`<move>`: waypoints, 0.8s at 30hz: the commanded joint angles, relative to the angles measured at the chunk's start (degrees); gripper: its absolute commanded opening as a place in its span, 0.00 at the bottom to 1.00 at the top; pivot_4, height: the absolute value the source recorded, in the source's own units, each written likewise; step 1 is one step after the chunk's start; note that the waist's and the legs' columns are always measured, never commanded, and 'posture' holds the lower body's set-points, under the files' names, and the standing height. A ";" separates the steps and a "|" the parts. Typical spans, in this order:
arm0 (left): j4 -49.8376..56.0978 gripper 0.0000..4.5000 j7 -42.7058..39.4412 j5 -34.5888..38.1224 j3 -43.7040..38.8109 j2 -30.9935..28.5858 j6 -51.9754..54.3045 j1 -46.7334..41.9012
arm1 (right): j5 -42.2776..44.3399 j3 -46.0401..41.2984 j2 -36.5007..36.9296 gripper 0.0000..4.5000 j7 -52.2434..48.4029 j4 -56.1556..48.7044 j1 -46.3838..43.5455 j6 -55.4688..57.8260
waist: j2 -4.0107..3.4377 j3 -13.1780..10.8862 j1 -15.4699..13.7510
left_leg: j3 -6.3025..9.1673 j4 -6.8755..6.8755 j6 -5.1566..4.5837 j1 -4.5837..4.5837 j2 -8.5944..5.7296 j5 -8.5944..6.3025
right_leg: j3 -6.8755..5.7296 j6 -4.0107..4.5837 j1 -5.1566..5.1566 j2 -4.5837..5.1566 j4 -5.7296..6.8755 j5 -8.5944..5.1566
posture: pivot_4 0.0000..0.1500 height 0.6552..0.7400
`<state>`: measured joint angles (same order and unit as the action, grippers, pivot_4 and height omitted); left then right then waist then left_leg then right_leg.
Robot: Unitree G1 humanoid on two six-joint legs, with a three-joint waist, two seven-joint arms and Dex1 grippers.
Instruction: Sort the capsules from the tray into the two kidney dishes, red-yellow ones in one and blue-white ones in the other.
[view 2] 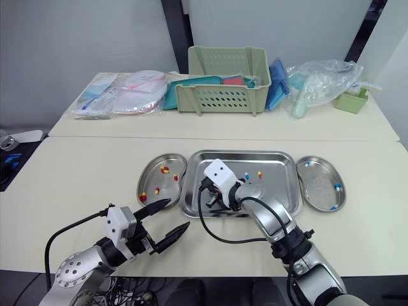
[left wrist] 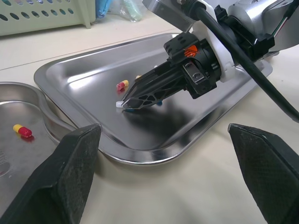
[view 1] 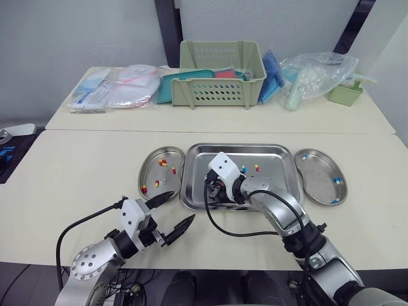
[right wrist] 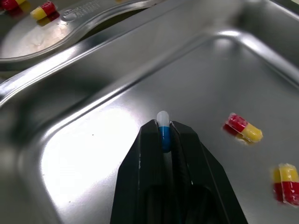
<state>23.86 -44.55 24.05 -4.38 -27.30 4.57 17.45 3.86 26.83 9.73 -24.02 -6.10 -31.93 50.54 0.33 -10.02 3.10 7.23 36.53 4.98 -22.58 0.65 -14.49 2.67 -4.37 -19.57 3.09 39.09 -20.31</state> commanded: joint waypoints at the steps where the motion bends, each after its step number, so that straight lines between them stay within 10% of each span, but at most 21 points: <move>1: 0.33 1.00 -0.63 -0.04 -0.60 -0.55 -1.31 0.59 | -0.84 1.24 1.02 0.00 -1.93 -1.68 -0.23 -2.02 | 0.00 0.00 0.00 | 0.00 0.00 0.00 0.00 0.00 0.00 | 0.00 0.00 0.00 0.00 0.00 0.00 | 1.00 1.00; 14: -1.47 1.00 -15.09 5.69 0.69 -5.89 -3.55 -4.12 | 9.04 -11.55 15.11 0.00 -11.60 -25.01 6.10 5.50 | -0.04 -0.03 -0.42 | 0.06 0.00 0.00 -0.20 0.00 0.00 | -0.09 0.00 -0.08 0.01 -0.08 0.00 | 1.00 1.00; 24: -2.63 1.00 -19.96 6.00 4.05 -4.10 -5.25 -7.16 | 20.64 -39.53 27.87 0.00 -15.64 -35.81 19.01 15.37 | -0.05 -0.04 -1.29 | -0.02 0.00 0.00 -0.22 -0.02 0.00 | -0.06 0.00 -0.03 0.02 -0.12 0.00 | 1.00 1.00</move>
<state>20.59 -63.99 29.24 -1.11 -31.80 0.62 10.49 22.08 -8.44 36.74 -38.79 -39.03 -13.84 64.96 0.28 -10.06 1.81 7.21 36.53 4.98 -22.80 0.64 -14.50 2.62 -4.37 -19.60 3.10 38.97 -20.32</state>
